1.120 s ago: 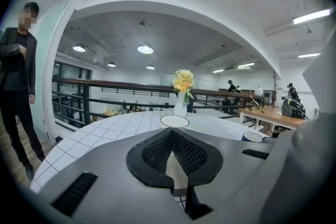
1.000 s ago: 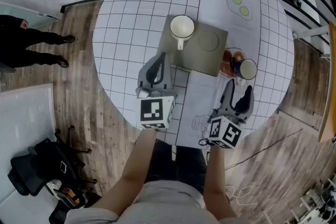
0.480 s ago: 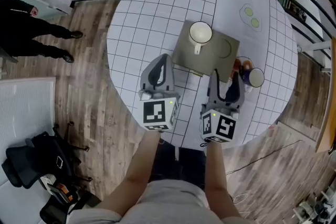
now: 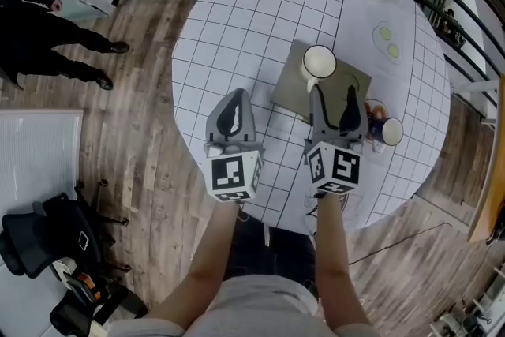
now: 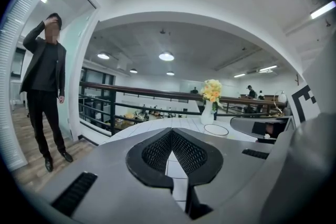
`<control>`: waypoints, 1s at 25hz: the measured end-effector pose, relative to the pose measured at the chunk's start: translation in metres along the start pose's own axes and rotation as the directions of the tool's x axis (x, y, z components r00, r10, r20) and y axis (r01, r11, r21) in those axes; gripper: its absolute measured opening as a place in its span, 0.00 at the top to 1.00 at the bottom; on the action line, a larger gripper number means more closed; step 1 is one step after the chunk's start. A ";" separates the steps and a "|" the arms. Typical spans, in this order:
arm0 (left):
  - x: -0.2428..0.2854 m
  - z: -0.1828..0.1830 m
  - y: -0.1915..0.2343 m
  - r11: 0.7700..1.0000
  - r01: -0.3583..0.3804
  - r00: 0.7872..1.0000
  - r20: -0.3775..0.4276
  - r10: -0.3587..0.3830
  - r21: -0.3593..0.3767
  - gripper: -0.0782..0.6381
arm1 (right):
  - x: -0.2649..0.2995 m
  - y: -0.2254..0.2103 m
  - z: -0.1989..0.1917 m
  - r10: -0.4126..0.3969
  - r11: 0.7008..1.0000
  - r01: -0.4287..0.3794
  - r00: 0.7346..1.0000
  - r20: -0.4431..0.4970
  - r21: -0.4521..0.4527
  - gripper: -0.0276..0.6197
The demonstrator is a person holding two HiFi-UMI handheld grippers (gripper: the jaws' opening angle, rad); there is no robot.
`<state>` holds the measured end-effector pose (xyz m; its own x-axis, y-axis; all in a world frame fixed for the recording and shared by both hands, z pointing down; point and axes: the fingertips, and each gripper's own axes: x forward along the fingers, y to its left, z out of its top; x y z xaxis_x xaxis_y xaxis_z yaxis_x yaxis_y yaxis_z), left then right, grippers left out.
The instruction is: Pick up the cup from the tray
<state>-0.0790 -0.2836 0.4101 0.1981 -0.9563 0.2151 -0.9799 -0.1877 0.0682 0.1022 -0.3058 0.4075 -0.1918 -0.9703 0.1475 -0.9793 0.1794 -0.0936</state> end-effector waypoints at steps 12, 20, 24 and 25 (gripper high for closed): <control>0.012 -0.014 0.026 1.000 -0.016 0.999 -0.031 0.015 -0.021 0.88 | 0.065 0.006 -0.055 -0.007 1.000 0.004 0.980 -0.198 -0.012 0.41; 0.021 -0.019 0.037 1.000 -0.017 0.999 -0.042 0.016 -0.026 0.88 | 0.085 0.007 -0.059 -0.027 0.999 0.021 0.977 -0.211 -0.028 0.41; 0.025 -0.023 0.039 0.999 -0.018 0.998 -0.054 0.016 -0.027 0.88 | 0.090 0.004 -0.066 -0.036 0.998 0.024 0.972 -0.232 -0.052 0.41; 0.026 -0.024 0.040 0.999 -0.017 0.998 -0.057 0.015 -0.028 0.88 | 0.091 0.004 -0.067 -0.039 0.998 0.026 0.971 -0.237 -0.057 0.41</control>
<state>-0.1120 -0.3109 0.4417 0.1841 -0.9448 0.2711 -0.9820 -0.1651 0.0915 0.0769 -0.3826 0.4867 -0.1636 -0.9104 0.3801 -0.9860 0.1631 -0.0336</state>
